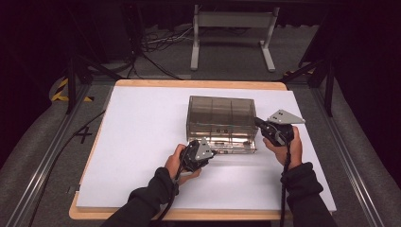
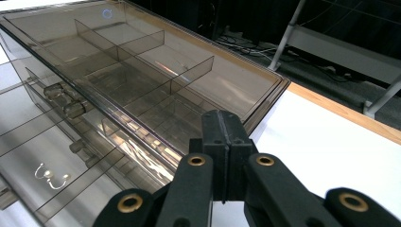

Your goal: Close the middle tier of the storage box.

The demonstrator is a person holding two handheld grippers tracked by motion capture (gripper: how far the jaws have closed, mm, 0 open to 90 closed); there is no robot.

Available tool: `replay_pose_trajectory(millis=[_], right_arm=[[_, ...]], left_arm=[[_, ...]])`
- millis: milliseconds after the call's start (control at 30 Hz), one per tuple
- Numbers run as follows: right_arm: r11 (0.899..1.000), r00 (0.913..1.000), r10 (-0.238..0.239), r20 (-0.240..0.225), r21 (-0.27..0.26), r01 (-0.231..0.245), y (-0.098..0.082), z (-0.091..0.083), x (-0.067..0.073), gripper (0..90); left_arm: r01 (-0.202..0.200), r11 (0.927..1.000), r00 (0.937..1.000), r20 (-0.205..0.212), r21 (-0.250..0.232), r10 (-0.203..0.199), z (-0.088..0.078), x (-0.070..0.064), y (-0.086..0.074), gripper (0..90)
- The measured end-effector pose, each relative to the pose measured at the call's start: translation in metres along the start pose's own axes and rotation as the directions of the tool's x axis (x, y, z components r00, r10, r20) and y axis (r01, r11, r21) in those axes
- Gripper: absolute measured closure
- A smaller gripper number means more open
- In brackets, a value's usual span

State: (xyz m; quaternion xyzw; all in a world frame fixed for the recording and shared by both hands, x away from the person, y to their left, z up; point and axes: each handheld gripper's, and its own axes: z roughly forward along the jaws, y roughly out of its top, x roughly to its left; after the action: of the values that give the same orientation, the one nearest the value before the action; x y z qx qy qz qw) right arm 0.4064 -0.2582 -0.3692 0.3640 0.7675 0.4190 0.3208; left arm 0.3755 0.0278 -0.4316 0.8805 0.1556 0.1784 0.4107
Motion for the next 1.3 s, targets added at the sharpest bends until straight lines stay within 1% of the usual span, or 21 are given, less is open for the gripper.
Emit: replay_pose_trajectory(millis=[200,400,467,567,700,800,967,1067,1300], right_arm=[[1.000,1.0000,-0.004,0.002,0.002,0.004,0.000,0.000,0.000,90.0],[1.000,1.0000,-0.009,0.004,0.005,0.009,0.001,0.000,0.001,90.0],[1.000,0.9999,-0.013,0.004,0.009,0.013,0.001,0.000,0.001,90.0],[1.000,1.0000,-0.009,0.001,0.007,0.009,0.001,0.000,0.000,90.0],[1.000,1.0000,-0.009,0.001,0.008,0.009,0.001,0.000,0.000,90.0],[1.000,1.0000,-0.009,0.002,0.008,0.009,0.001,0.000,0.000,90.0],[1.000,1.0000,-0.007,0.001,0.007,0.007,0.001,0.000,0.000,90.0],[1.000,1.0000,-0.007,0.001,0.007,0.007,0.001,0.000,0.000,90.0],[1.000,1.0000,-0.006,0.001,0.006,0.006,0.001,0.000,0.000,90.0]], left_arm=[[-0.012,0.9998,0.9999,0.001,0.016,0.012,0.003,0.003,0.001,90.0],[-0.010,0.9997,0.9999,0.005,0.024,0.010,0.007,0.005,0.002,90.0],[-0.018,0.9995,0.9998,-0.002,0.025,0.018,0.007,0.007,0.005,90.0],[-0.018,0.9992,0.9998,-0.002,0.035,0.018,0.008,0.009,0.007,90.0],[-0.023,0.9991,0.9997,-0.009,0.036,0.023,0.009,0.012,0.007,90.0],[-0.024,0.9986,0.9996,-0.014,0.047,0.025,0.011,0.015,0.007,90.0],[-0.017,0.9987,0.9996,-0.021,0.048,0.018,0.013,0.018,0.005,90.0],[-0.006,0.9991,0.9997,-0.022,0.042,0.007,0.013,0.020,0.007,90.0],[0.001,0.9992,0.9996,-0.027,0.040,0.000,0.013,0.025,0.010,90.0]])
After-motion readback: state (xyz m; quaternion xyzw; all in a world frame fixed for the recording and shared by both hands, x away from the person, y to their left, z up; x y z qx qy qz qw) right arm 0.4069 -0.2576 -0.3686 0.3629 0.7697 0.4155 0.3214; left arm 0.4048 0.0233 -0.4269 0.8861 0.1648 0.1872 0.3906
